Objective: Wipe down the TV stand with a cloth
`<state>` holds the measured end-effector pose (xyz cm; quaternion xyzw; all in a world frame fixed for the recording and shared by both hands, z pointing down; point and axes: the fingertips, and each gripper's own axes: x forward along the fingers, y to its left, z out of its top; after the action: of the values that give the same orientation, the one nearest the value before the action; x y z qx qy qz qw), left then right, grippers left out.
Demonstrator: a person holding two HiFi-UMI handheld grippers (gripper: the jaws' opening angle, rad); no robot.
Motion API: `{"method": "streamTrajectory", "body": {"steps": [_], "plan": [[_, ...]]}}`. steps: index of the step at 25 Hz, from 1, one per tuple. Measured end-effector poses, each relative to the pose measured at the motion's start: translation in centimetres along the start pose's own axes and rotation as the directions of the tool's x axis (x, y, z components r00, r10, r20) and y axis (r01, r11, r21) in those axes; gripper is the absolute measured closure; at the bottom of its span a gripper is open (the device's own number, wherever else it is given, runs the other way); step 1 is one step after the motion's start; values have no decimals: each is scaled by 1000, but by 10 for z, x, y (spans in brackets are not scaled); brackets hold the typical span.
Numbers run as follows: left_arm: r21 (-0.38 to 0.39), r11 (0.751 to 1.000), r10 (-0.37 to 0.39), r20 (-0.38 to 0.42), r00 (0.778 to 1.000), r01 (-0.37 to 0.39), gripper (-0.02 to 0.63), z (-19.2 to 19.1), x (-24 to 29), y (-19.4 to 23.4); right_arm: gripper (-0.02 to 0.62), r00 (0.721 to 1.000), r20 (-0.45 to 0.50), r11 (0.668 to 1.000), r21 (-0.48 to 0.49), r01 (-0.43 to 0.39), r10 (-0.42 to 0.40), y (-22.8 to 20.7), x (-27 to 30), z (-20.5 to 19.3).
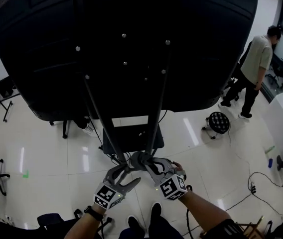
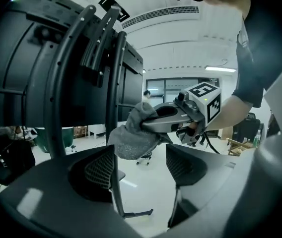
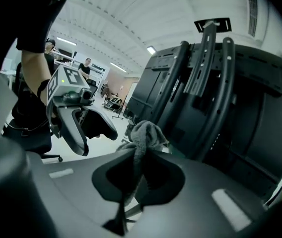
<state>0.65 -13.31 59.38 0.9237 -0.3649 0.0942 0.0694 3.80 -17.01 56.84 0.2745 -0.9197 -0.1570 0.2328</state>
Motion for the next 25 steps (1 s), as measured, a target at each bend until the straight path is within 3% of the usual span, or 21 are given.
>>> {"method": "streamTrajectory", "body": {"steps": [6,13,25], "plan": [[32,999,25,64,998,-27,256,50,-63,-38,578,994,94,997,56,44,-49,17,-69,61],[-45,999,9,134,991,-3,255,95,-110,-60,578,983,155,983,166,72,-99,25,-123,99],[-71,997,16,110,994,-8,258,76,-176,-116,580,978,178,971,228,65,-108,96,-203,108]]}}
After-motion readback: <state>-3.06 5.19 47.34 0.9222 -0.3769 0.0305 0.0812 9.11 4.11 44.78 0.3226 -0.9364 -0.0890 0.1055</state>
